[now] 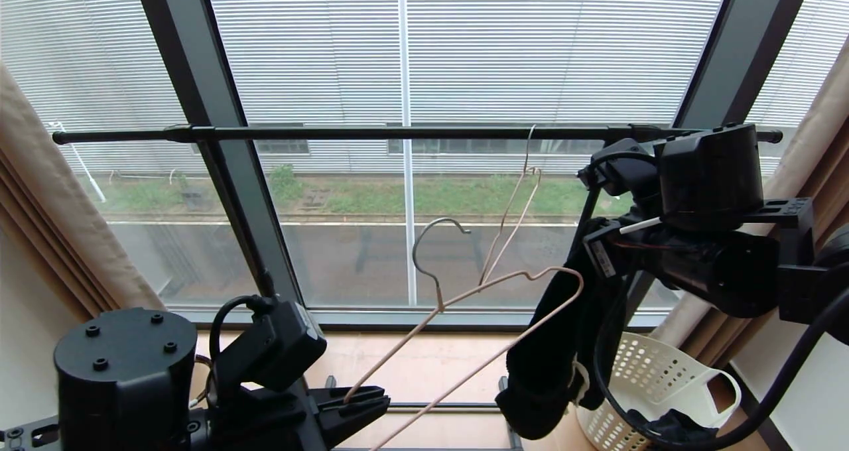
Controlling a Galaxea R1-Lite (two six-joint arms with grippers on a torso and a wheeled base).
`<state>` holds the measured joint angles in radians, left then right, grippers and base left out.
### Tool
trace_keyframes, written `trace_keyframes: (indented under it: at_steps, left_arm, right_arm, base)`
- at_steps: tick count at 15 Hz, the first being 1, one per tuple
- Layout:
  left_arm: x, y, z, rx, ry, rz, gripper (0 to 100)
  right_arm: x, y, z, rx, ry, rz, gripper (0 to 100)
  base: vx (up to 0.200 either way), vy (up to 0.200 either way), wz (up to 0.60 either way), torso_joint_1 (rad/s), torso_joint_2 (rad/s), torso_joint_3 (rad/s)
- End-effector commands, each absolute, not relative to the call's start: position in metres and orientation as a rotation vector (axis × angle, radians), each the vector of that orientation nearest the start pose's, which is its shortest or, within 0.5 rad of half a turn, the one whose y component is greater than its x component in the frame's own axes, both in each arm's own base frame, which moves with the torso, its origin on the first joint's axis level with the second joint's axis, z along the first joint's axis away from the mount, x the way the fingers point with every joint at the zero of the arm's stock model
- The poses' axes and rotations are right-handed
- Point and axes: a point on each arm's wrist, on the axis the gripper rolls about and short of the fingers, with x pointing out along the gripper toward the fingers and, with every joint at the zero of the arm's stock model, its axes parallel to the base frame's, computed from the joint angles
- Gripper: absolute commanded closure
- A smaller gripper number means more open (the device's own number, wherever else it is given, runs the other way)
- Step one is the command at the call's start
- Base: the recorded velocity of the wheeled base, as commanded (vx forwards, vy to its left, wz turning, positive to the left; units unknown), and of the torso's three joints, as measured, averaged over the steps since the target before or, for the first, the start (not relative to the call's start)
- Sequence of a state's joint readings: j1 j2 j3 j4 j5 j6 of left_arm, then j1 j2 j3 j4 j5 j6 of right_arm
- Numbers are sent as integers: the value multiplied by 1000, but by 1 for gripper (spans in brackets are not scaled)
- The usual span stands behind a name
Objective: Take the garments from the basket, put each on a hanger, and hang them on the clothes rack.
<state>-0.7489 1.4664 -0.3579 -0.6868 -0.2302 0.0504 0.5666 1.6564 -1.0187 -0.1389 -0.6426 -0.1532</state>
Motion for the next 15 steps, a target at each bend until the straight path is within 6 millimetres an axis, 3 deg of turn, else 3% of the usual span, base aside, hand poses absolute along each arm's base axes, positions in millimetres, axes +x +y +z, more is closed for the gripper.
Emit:
trace_keyframes:
  at_steps: [1, 8, 15]
  left_arm:
    - [155, -152, 129, 167, 427, -976, 100]
    - [178, -168, 121, 172, 450, -954, 100]
    - [184, -172, 118, 158, 398, -946, 100]
  right_arm:
    - [256, 147, 209, -435, 415, -42, 100]
    - [236, 155, 212, -458, 416, 20, 100]
    - [211, 171, 218, -471, 402, 116, 100]
  base:
    - [0, 0, 0, 0, 0, 0]
    - [0, 0, 0, 0, 0, 0]
    - [0, 0, 0, 0, 0, 0]
